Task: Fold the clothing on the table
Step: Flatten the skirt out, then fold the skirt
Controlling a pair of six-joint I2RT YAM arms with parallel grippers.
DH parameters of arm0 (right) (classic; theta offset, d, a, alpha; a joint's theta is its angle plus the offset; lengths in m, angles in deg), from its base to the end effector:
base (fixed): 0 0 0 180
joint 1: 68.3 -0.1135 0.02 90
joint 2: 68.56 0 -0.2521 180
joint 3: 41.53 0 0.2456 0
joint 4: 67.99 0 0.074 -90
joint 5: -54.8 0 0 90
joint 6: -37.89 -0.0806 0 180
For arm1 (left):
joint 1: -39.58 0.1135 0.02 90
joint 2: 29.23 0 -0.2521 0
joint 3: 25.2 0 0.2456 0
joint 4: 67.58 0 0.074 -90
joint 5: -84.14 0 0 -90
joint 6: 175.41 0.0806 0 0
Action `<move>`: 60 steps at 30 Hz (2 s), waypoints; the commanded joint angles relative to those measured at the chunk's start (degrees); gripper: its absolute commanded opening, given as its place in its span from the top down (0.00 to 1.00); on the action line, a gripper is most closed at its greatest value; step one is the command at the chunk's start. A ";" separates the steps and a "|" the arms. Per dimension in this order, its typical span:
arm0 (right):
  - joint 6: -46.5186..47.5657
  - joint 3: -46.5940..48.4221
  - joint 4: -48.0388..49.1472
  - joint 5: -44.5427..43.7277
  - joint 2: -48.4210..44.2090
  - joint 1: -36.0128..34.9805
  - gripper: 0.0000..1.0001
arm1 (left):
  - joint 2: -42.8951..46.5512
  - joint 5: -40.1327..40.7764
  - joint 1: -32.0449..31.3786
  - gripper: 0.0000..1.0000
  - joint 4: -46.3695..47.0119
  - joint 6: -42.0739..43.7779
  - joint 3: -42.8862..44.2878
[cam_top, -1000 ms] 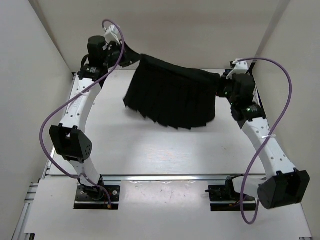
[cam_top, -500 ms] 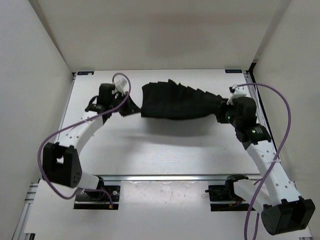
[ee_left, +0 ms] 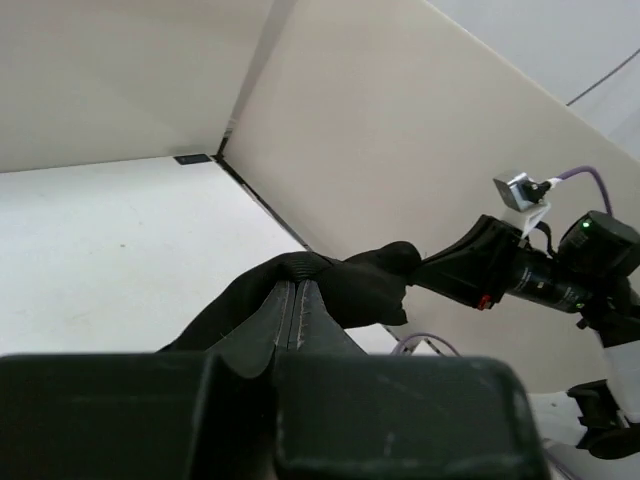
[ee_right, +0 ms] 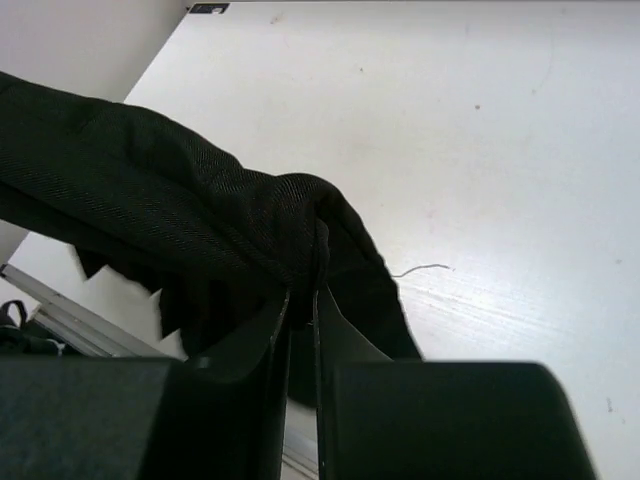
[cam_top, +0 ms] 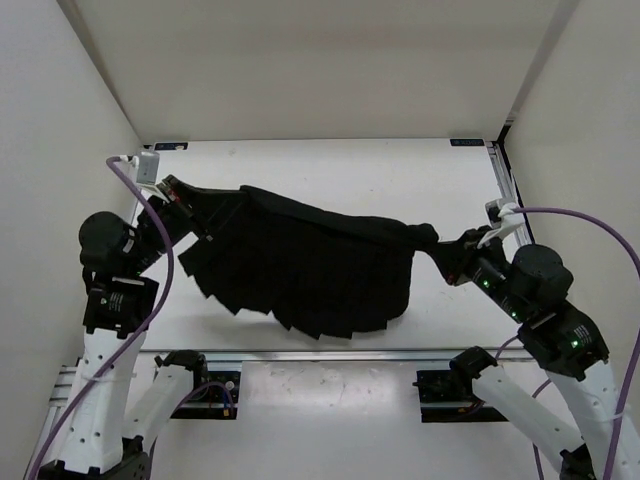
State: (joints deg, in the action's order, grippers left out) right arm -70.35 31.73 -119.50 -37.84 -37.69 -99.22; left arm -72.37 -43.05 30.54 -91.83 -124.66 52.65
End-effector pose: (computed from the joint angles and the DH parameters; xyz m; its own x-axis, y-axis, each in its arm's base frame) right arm 0.1199 0.0675 0.3839 -0.2776 0.1982 -0.9400 -0.4079 0.8616 0.3021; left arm 0.1640 -0.0754 0.4508 -0.3118 -0.4608 -0.8310 0.6650 0.5189 -0.5372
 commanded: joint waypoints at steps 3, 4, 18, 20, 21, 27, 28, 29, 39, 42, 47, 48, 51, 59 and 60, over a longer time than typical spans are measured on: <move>4.52 0.93 0.71 -8.87 7.00 -1.78 0.99 | -1.86 2.65 3.32 1.00 1.67 -2.76 -9.37; 6.01 0.66 2.02 -9.49 7.53 -0.91 1.00 | -2.65 3.87 3.76 1.00 1.24 -2.94 -12.87; 9.00 -8.68 24.35 14.41 35.03 26.35 1.00 | -36.11 14.08 -1.60 1.00 9.14 2.59 -12.49; 10.24 -7.17 24.97 13.80 38.28 25.21 1.00 | -40.44 13.20 -1.95 1.00 9.41 3.38 -8.96; 9.98 -6.39 25.75 13.71 39.86 24.77 1.00 | -43.32 13.02 -2.30 1.00 10.80 2.78 -6.51; 10.33 -3.66 27.00 14.41 46.11 24.33 1.00 | -54.23 12.06 -2.30 1.00 11.34 2.95 4.57; 10.50 -2.78 27.34 14.41 47.34 24.24 1.00 | -55.90 12.05 -2.13 1.00 10.64 3.03 6.76; 10.33 -2.34 26.82 14.06 48.31 24.93 1.00 | -56.27 12.23 -1.78 1.00 10.20 3.12 8.44; 10.07 -1.19 25.59 14.15 47.63 24.58 1.00 | -54.17 9.95 -0.02 1.00 10.11 3.74 3.82; 8.31 -4.87 23.22 15.82 43.41 24.24 1.00 | -47.93 8.54 0.51 1.00 10.11 3.65 -2.85; 7.34 -7.17 11.29 17.92 39.27 23.18 1.00 | -34.68 10.55 -2.64 1.00 3.36 4.79 -12.53; 7.08 -8.30 9.17 18.62 38.83 22.66 1.00 | -32.21 10.99 -3.70 1.00 2.73 4.70 -14.99; 5.85 -10.24 3.55 20.29 37.15 22.22 1.00 | -26.93 10.91 -5.72 1.00 0.62 3.48 -20.26; 5.23 -12.62 -12.11 23.99 35.84 21.25 1.00 | -20.15 12.31 -4.49 1.00 -9.92 3.91 -29.07; 4.36 -12.62 -14.03 23.38 35.92 20.81 1.00 | -20.49 13.27 -4.67 1.00 -13.06 4.35 -28.99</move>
State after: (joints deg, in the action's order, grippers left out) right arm -64.91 19.42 -124.59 -15.87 -0.47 -77.34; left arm -94.68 -32.19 25.91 -97.85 -121.75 23.73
